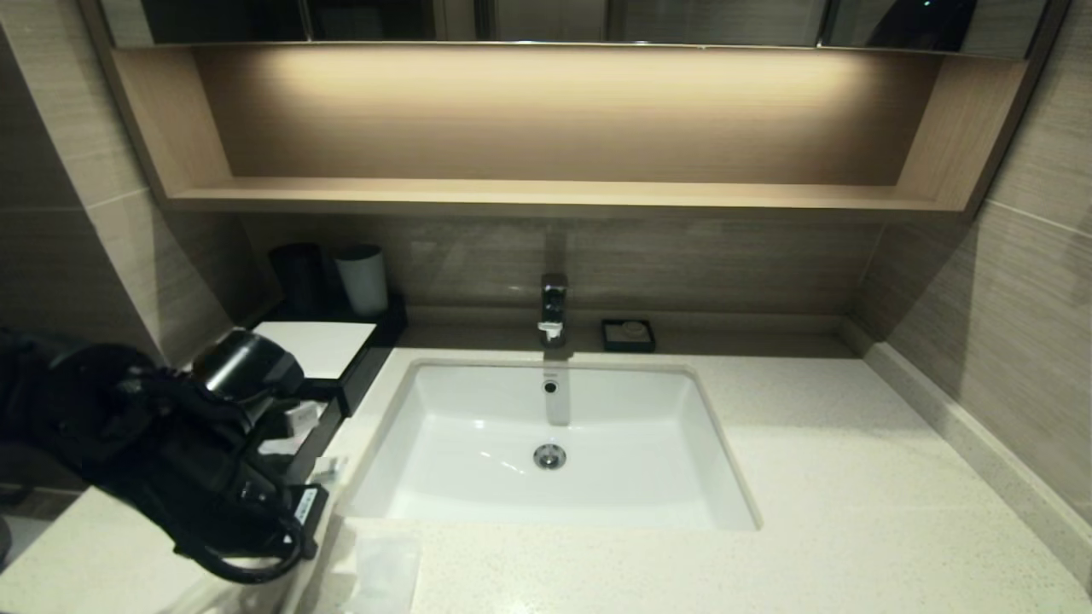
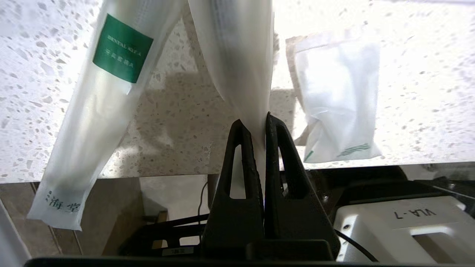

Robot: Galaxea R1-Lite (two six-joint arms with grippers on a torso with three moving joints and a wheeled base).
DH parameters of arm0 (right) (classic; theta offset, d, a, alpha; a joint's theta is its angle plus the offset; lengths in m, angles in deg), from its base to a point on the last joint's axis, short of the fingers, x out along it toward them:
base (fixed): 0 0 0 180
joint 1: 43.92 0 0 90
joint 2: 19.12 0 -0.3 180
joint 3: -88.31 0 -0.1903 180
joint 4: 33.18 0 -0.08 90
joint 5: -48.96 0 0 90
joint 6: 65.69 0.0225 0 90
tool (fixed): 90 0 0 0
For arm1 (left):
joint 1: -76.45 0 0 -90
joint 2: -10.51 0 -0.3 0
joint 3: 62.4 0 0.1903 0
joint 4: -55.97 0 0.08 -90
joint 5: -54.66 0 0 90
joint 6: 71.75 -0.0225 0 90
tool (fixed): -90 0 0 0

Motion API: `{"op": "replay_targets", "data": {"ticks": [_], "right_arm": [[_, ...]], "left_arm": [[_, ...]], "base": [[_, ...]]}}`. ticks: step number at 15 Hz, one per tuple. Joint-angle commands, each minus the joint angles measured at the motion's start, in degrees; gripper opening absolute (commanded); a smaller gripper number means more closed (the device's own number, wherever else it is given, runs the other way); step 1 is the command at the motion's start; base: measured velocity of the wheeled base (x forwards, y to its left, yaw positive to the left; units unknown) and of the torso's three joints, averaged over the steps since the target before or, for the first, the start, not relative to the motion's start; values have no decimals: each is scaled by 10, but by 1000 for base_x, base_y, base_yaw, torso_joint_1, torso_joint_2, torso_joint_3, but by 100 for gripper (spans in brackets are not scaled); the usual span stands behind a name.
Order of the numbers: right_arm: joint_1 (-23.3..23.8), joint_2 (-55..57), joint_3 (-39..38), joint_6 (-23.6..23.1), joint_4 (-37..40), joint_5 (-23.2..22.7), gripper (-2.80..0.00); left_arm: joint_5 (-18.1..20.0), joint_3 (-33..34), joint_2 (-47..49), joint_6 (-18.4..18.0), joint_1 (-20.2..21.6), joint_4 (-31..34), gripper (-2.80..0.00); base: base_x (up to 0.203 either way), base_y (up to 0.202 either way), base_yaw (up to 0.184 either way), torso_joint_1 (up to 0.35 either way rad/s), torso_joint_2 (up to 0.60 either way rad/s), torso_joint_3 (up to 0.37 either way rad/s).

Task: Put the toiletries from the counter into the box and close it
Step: Pick up the bathroom toiletry, then place the bathroom toiletry into the drawer

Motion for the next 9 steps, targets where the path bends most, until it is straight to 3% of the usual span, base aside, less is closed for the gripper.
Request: {"op": "replay_targets", "data": {"ticks": [1, 4, 7, 9], "right_arm": [[0, 1, 0, 0, 1, 0, -280], [0, 1, 0, 0, 1, 0, -280], [0, 1, 0, 0, 1, 0, -280], [0, 1, 0, 0, 1, 0, -280]], "left_arm": [[0, -19, -34, 7, -2, 7, -280], [-6, -61, -50, 18, 5, 58, -280], [-7, -116, -64, 19, 58, 116, -280], [-32, -150, -60, 18, 96, 134, -280]], "base": [[0, 0, 0, 0, 0, 0], [0, 0, 0, 0, 0, 0], [0, 0, 0, 0, 0, 0], [0, 0, 0, 0, 0, 0]]}}
